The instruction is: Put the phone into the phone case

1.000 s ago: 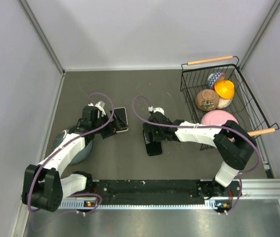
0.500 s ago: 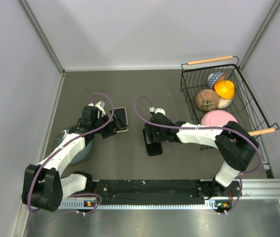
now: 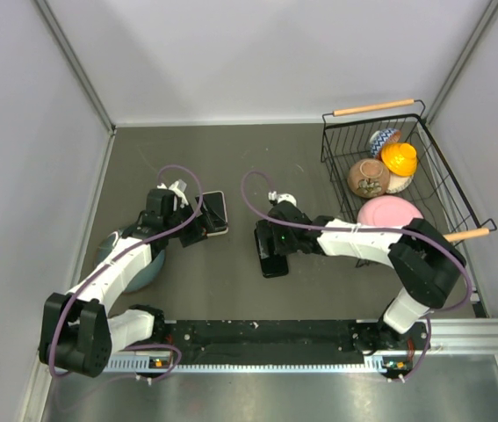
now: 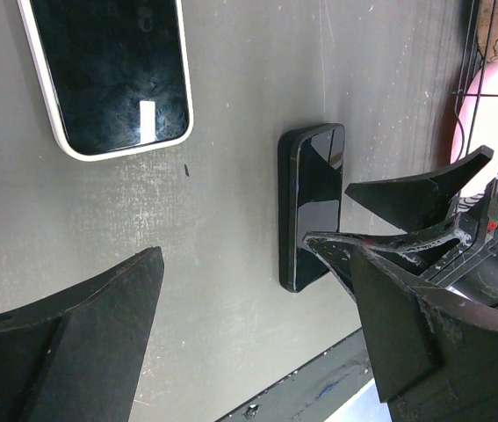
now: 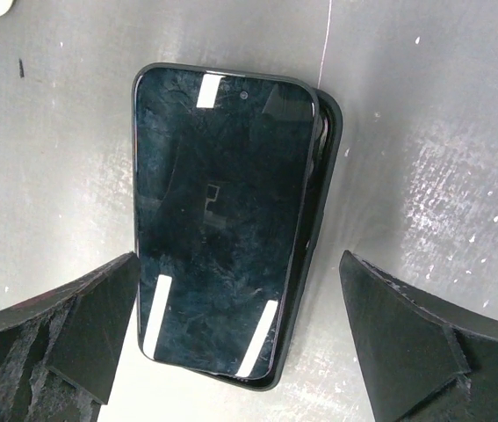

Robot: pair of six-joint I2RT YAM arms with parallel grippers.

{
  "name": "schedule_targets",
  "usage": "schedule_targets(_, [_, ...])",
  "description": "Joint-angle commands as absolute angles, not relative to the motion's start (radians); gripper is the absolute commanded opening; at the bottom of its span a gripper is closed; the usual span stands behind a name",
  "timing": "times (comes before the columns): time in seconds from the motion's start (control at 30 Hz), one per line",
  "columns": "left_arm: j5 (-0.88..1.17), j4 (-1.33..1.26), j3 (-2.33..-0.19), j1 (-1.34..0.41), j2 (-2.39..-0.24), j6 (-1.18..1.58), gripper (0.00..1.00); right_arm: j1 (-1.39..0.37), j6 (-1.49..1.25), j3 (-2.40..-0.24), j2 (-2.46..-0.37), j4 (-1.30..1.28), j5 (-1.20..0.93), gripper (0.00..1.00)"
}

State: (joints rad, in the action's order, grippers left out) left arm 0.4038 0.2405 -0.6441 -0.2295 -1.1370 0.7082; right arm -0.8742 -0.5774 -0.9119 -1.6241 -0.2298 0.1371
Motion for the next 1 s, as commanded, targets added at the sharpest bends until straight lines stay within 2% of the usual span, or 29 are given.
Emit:
schedule_targets(0.0, [0.419, 0.227, -0.647, -0.225, -1.134, 0.707, 0.92, -0.868, -0.565, -0.969, -1.623, -0.227, 0.13, 0.96])
schedule_targets(0.1, [0.422, 0.227, -0.652, -0.225, -1.135, 0.707, 0.92, -0.868, -0.56, -0.985, -1.64, -0.232, 0.124, 0.99])
schedule_targets(0.5, [0.428, 0.225, -0.673, -0.225, -1.155, 0.704, 0.91, -0.868, -0.546, -1.023, -1.706, -0.247, 0.147, 0.99])
schedule_targets(0.7, [0.429, 0.216, -0.661, -0.225, -1.158, 0.706, 0.91, -0.868, -0.543, -1.006, -1.718, -0.249, 0.143, 0.94])
schedule_targets(0.83, [0.436, 0.193, -0.644, -0.225, -1.163, 0.718, 0.91, -0.867, -0.548, -0.97, -1.704, -0.236, 0.138, 0.82])
schedule_targets(0.97, [0.449, 0.186, -0.643, -0.227, -1.169, 0.721, 0.91, -0.87, -0.572, -0.934, -1.698, -0.21, 0.115, 0.61])
